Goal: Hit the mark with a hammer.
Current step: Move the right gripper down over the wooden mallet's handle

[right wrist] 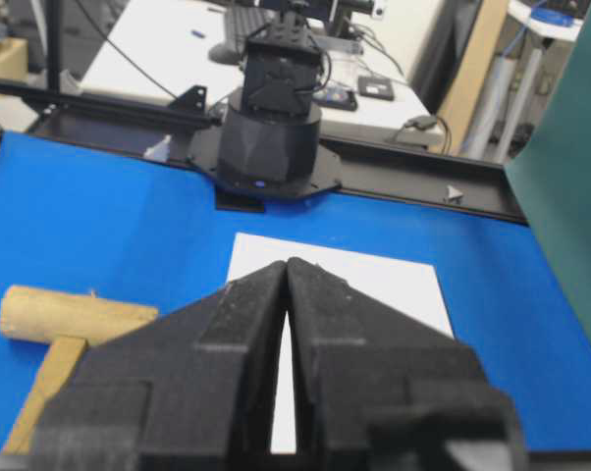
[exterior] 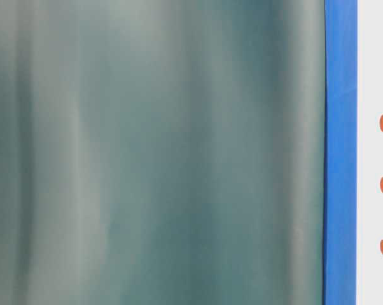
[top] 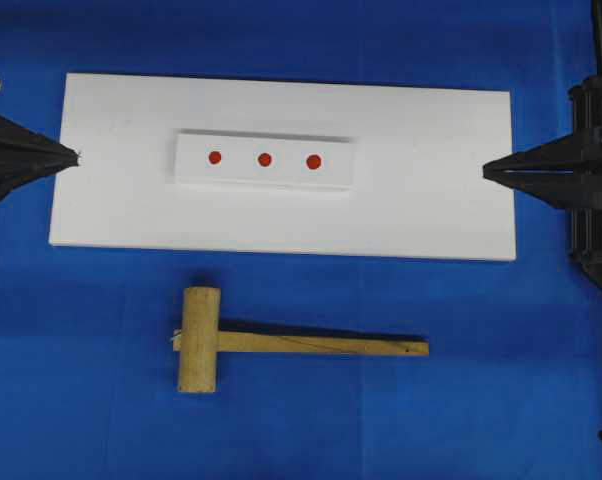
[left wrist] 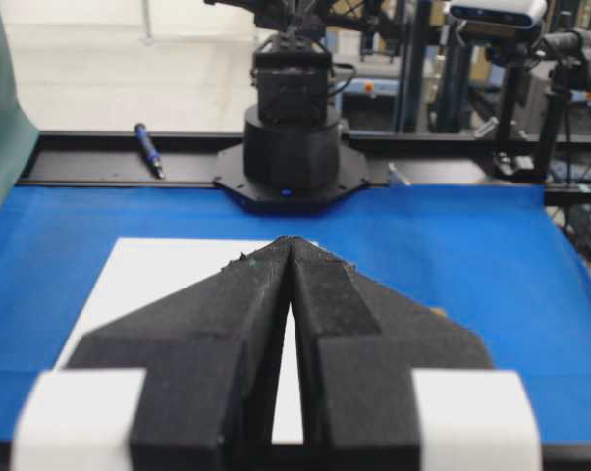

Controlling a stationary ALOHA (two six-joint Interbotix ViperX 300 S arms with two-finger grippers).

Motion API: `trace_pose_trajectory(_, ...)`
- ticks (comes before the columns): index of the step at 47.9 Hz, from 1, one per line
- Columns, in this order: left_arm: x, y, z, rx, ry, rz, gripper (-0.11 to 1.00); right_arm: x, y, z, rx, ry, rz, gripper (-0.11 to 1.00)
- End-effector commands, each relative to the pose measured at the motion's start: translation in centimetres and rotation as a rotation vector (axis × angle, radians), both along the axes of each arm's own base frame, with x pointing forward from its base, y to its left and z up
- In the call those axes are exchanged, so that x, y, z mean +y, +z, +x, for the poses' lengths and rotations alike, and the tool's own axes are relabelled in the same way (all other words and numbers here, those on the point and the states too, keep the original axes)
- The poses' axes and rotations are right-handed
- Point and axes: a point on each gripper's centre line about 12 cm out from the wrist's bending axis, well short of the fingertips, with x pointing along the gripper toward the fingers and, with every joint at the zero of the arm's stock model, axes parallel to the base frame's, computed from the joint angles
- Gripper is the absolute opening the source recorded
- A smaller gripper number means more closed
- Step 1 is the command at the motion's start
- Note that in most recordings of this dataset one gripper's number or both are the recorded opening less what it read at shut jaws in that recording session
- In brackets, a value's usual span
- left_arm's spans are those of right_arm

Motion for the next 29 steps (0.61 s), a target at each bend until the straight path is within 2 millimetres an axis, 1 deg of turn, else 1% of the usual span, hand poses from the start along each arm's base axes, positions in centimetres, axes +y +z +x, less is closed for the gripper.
trace_pose_trajectory(1,-0.3,1.0,0.2,-0.024,-0.014,-0.032,0.00,0.0,1.3,0.4,-0.028,0.002,0.003,0.00)
trace_pose_trajectory(7,-0.3,1.0,0.2,-0.024,-0.013,-0.027,0.00,0.7,1.3,1.3,0.043,0.036,0.021,-0.06)
trace_pose_trajectory(16,-0.3,1.0,0.2,-0.020,-0.013,-0.023,0.00,3.0,0.9,3.4,0.114,0.126,0.108,-0.06)
trace_pose_trajectory(24,-0.3,0.8,0.2,-0.009,-0.013,-0.020,0.00,4.7,-0.5,5.7,0.178,0.173,0.205,-0.06)
trace_pose_trajectory(29,-0.2,0.7,0.2,-0.003,-0.011,-0.015,0.00,5.5,-1.7,7.4,0.210,0.184,0.245,-0.02)
